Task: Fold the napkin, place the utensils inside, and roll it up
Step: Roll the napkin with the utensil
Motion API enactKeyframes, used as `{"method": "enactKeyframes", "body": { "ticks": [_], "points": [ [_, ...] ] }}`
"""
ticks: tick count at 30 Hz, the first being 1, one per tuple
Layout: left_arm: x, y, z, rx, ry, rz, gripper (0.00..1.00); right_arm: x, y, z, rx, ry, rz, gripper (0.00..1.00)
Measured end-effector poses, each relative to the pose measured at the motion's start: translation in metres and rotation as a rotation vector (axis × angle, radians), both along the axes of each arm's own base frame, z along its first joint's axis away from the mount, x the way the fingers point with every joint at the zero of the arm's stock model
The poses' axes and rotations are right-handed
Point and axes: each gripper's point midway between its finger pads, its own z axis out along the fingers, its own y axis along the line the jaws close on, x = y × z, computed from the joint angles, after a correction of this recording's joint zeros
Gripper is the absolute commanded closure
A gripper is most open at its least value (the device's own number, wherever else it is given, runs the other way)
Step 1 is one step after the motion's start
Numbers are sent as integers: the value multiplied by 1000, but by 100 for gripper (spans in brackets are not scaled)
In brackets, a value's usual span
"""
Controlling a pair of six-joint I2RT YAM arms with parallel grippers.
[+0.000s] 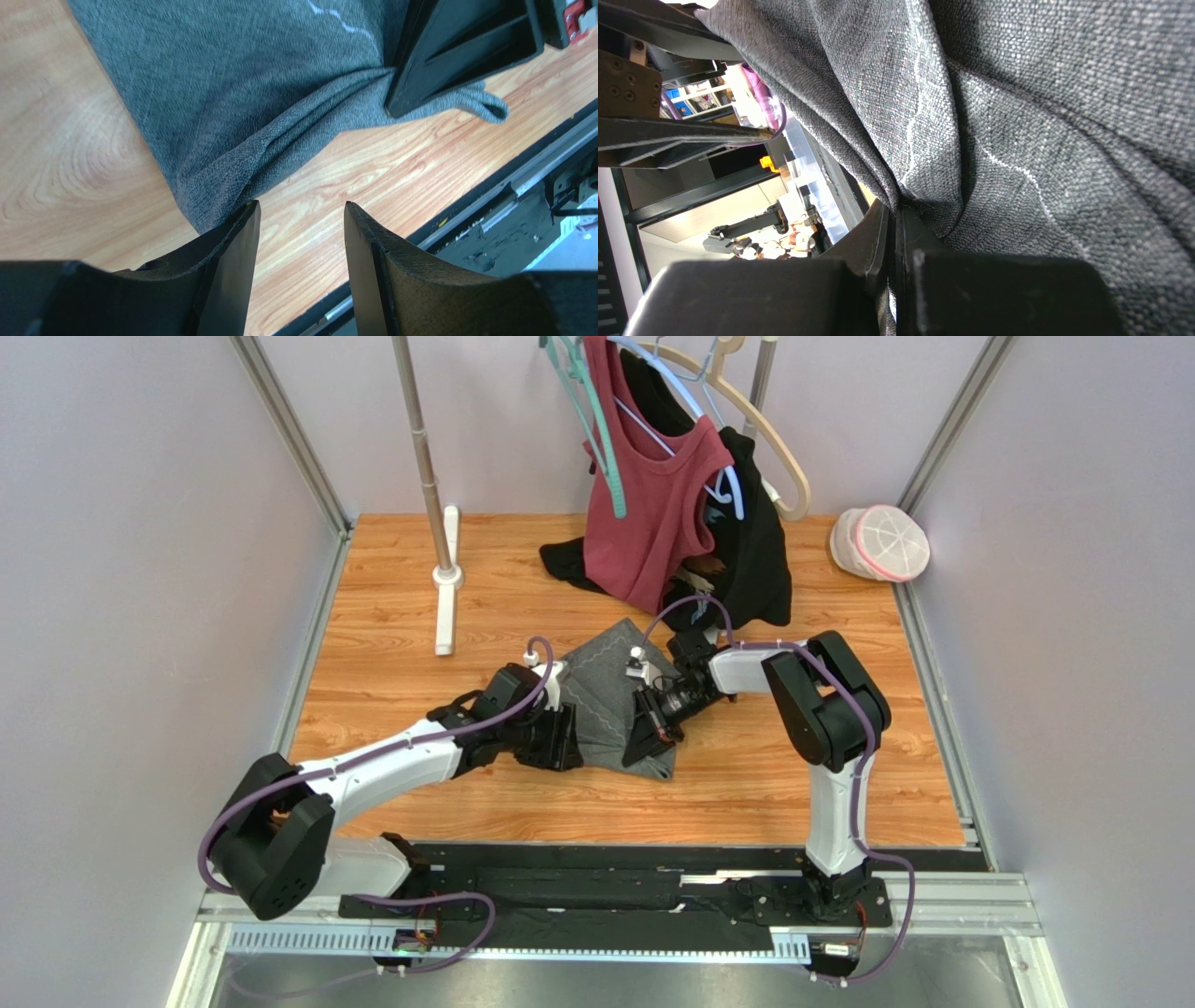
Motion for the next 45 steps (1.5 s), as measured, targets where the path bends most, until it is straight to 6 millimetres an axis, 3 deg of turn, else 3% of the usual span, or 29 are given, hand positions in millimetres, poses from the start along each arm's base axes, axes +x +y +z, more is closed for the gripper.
{"method": "enactKeyframes", "body": {
  "ticks": [15, 27, 30, 34, 39, 40, 45],
  "points": [
    [31, 4, -7, -16, -27, 72, 49, 0, 0, 0, -3, 6, 0, 100],
    [38, 2, -31, 10, 16, 88, 50, 0, 0, 0, -4, 12, -2, 99],
    [39, 2, -31, 17, 20, 96, 50, 0, 0, 0, -6, 15, -5, 93],
    [43, 1, -31, 31, 27, 104, 50, 2, 0, 1, -20, 1, -12, 70],
    [48, -1, -32, 36, 32, 105, 50, 4, -3, 6, -44, -42, -23, 59],
    [48, -2, -32, 37, 33, 106, 50, 4, -4, 8, -50, -55, -26, 52],
    [51, -3, -33, 45, 45, 107, 50, 11, -6, 22, -89, -164, -45, 46]
  ]
}}
